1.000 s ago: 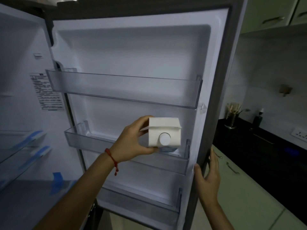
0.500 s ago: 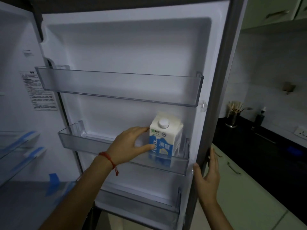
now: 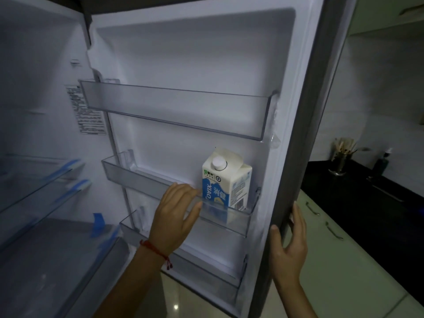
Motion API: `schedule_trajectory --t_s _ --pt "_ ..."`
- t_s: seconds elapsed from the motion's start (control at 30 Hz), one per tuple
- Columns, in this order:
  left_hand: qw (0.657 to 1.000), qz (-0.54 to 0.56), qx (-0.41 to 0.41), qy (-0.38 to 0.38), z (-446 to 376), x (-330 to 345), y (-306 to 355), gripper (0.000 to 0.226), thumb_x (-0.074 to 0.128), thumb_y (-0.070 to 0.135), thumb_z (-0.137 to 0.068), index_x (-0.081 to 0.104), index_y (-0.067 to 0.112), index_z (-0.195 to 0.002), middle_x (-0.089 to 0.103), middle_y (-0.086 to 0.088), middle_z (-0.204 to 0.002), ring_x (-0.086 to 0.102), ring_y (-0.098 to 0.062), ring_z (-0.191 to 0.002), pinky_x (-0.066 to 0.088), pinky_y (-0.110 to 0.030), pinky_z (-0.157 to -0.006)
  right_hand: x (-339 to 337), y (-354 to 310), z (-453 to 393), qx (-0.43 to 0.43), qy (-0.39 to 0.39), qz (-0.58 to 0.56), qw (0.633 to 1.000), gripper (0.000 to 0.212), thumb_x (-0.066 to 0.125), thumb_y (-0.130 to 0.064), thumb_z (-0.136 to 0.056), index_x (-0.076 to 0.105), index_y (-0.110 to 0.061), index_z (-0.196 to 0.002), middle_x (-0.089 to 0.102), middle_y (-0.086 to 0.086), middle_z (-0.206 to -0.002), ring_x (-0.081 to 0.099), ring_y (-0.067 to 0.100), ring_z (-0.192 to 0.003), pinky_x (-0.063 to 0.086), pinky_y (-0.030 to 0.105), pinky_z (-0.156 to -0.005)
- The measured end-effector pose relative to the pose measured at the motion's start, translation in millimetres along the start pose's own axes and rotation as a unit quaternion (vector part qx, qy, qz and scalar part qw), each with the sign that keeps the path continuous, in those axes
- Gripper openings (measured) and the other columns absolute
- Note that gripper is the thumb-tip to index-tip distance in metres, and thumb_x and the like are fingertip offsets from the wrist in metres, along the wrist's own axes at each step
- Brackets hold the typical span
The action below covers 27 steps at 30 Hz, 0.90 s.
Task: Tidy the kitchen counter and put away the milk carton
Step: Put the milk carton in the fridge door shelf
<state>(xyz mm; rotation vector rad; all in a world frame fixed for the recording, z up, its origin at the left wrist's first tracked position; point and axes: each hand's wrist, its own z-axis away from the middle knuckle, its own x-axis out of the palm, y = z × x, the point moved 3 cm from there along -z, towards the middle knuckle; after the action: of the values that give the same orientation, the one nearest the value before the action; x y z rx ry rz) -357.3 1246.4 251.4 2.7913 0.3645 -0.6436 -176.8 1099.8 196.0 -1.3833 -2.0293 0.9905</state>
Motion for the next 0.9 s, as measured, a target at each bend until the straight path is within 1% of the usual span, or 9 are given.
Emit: schedule_trajectory --t_s 0.1,0.23,0.37,0.43,0.5,0.57,0.67,0.77,0.9 --pt "1.000 -0.001 -0.016 -0.021 9.4 -14.1 -5.0 0.040 0.034 0.034 -0.096 0.061 0.005 -0.104 0.069 -0.016 -0.097 0.052 -0.016 -0.103 0.025 -0.020 -0.111 -8.1 -17.4 9.7 -0.014 0.001 0.025 1.000 0.060 0.043 -0.033 -0.079 0.046 -0.002 -0.130 0.040 -0.022 -0.131 0.039 0.003 -0.124 0.025 0.002 -0.104" --pt "0.999 -0.010 -0.029 -0.043 21.6 -41.0 -11.1 0.046 0.034 0.036 -0.096 0.063 0.001 -0.104 0.068 -0.016 -0.104 0.050 -0.016 -0.110 0.021 -0.017 -0.114 -14.6 -40.5 20.1 -0.045 0.007 0.025 0.999 0.056 0.043 -0.030 -0.081 0.044 -0.002 -0.130 0.037 0.001 -0.139 0.025 -0.018 -0.128 0.019 0.004 -0.108" --pt "0.995 -0.039 -0.053 -0.070 36.5 -74.4 -16.2 0.052 0.029 0.041 -0.096 0.062 0.002 -0.108 0.066 -0.016 -0.112 0.046 -0.015 -0.117 0.015 -0.016 -0.114 -10.2 -65.9 33.5 -0.031 -0.011 -0.056 0.998 0.057 0.044 -0.034 -0.082 0.037 -0.020 -0.137 0.042 0.003 -0.143 0.039 0.015 -0.133 0.033 0.030 -0.110" --pt "0.992 -0.066 -0.060 -0.085 47.4 -95.6 -19.2 0.054 0.026 0.044 -0.096 0.059 0.006 -0.115 0.063 -0.014 -0.121 0.042 -0.013 -0.122 0.011 -0.018 -0.115 -5.2 -82.3 47.4 -0.022 -0.020 -0.096 0.995 0.052 0.045 -0.037 -0.082 0.037 -0.037 -0.133 0.047 -0.004 -0.140 0.044 0.013 -0.130 0.037 0.023 -0.107" --pt "0.990 -0.091 -0.067 -0.083 59.9 -122.7 -21.1 0.053 0.025 0.045 -0.096 0.054 0.009 -0.121 0.060 -0.012 -0.126 0.039 -0.013 -0.125 0.010 -0.023 -0.115 -1.3 -98.0 62.8 -0.011 -0.016 -0.120 0.993 0.044 0.045 -0.041 -0.080 0.043 -0.054 -0.122 0.050 -0.027 -0.129 0.047 -0.006 -0.121 0.038 0.008 -0.100" --pt "0.990 -0.116 -0.064 -0.057 72.1 -158.4 -19.4 0.049 0.026 0.044 -0.095 0.049 0.012 -0.125 0.057 -0.011 -0.129 0.038 -0.016 -0.127 0.008 -0.026 -0.116 3.3 -113.3 79.9 0.003 -0.016 -0.123 0.992 0.039 0.045 -0.044 -0.078 0.045 -0.064 -0.112 0.055 -0.038 -0.116 0.049 -0.017 -0.112 0.037 0.001 -0.093" --pt "0.977 -0.214 -0.015 0.002 88.2 -221.9 -11.2 0.043 0.032 0.037 -0.095 0.045 0.011 -0.126 0.051 -0.011 -0.133 0.036 -0.023 -0.130 0.012 -0.038 -0.117 16.2 -135.2 108.9 0.015 -0.022 -0.115 0.993 0.032 0.046 -0.052 -0.078 0.047 -0.066 -0.107 0.058 -0.039 -0.106 0.052 -0.017 -0.105 0.040 0.001 -0.090" --pt "0.955 -0.283 -0.005 0.088 102.8 -289.1 -6.3 0.038 0.041 0.026 -0.093 0.047 0.007 -0.125 0.049 -0.014 -0.134 0.033 -0.027 -0.134 0.016 -0.040 -0.116 33.1 -154.6 141.4 0.016 -0.028 -0.118 0.993 0.028 0.046 -0.058 -0.079 0.049 -0.064 -0.106 0.058 -0.041 -0.105 0.053 -0.016 -0.101 0.042 0.001 -0.086" --pt "0.942 -0.288 -0.048 0.166 122.9 -352.5 -23.6 0.045 0.043 0.026 -0.092 0.041 0.003 -0.130 0.039 -0.018 -0.139 0.011 -0.012 -0.144 0.013 -0.036 -0.118 58.7 -186.8 183.1 0.000 -0.070 -0.123 0.990 0.031 0.044 -0.058 -0.080 0.044 -0.068 -0.110 0.053 -0.047 -0.108 0.049 -0.022 -0.103 0.038 -0.003 -0.083"
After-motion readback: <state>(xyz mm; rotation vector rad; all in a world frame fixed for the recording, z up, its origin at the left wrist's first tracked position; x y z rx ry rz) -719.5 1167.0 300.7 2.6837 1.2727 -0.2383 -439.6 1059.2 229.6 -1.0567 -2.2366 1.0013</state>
